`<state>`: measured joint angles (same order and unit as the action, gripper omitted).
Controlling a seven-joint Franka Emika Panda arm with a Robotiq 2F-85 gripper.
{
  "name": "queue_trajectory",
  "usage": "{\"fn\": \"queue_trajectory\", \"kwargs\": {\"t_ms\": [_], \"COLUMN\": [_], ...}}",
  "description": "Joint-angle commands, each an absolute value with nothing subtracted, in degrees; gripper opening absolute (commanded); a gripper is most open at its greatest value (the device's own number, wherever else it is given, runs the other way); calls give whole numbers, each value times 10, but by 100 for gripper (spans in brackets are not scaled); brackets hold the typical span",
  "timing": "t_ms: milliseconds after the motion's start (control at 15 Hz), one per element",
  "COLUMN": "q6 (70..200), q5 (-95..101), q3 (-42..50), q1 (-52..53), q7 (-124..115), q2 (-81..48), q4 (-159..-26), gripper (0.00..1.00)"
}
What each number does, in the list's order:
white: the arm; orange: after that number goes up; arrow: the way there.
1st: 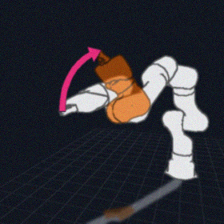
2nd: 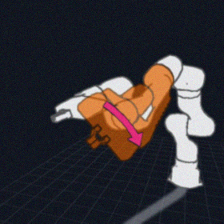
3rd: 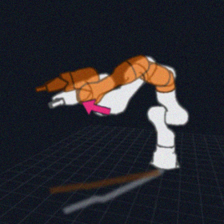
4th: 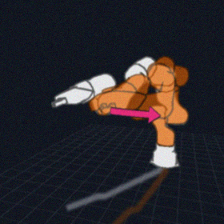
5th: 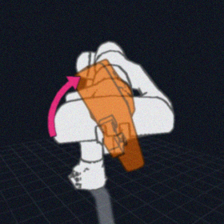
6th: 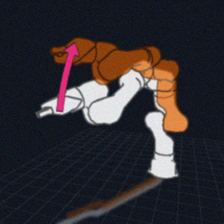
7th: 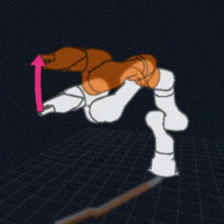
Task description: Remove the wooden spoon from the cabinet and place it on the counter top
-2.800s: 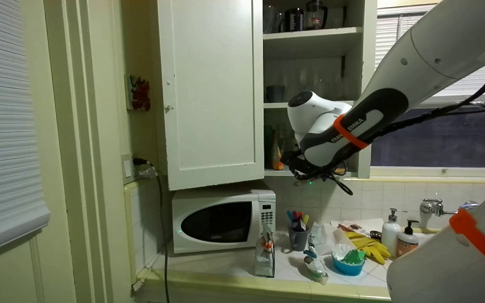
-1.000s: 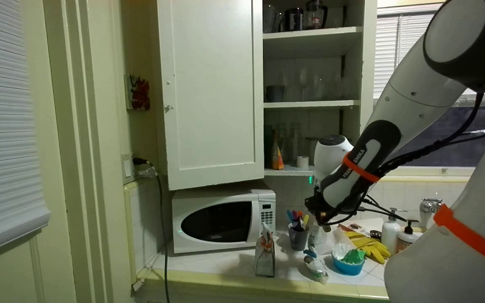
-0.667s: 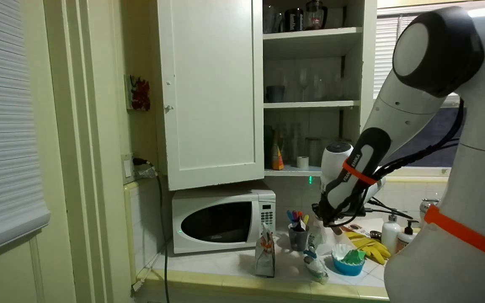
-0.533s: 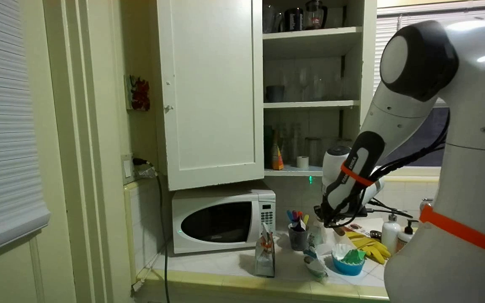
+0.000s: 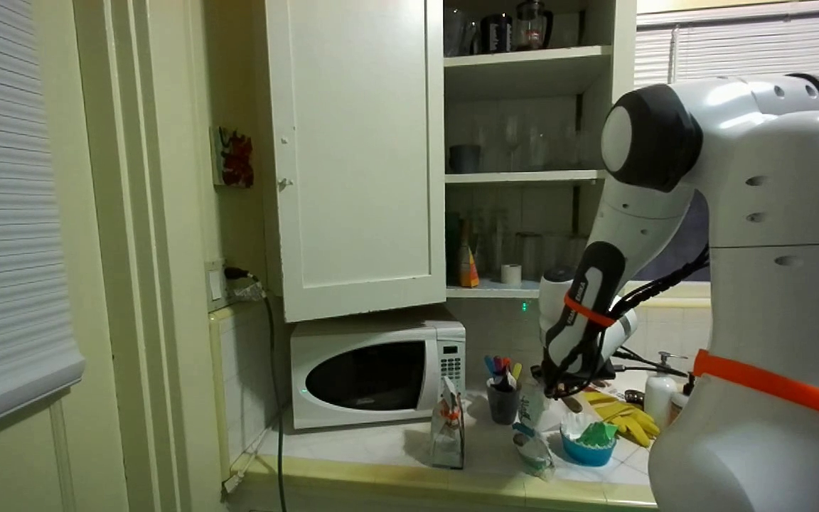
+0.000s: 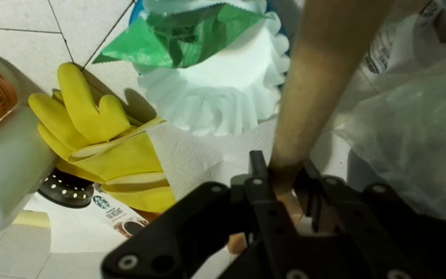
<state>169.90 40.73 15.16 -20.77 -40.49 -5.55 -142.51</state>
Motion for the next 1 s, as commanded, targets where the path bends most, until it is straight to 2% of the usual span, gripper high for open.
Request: {"fn": "queue_trajectory", "kwargs": {"t_ms": [0,933], "q6": [1715,1697], "q5": [416,460], "q3": [161,153], "q1": [-214,-174], "q7": [-412,-482], "q2": [-69,-92], "q4": [-1433,-1446], "gripper": [6,6]}}
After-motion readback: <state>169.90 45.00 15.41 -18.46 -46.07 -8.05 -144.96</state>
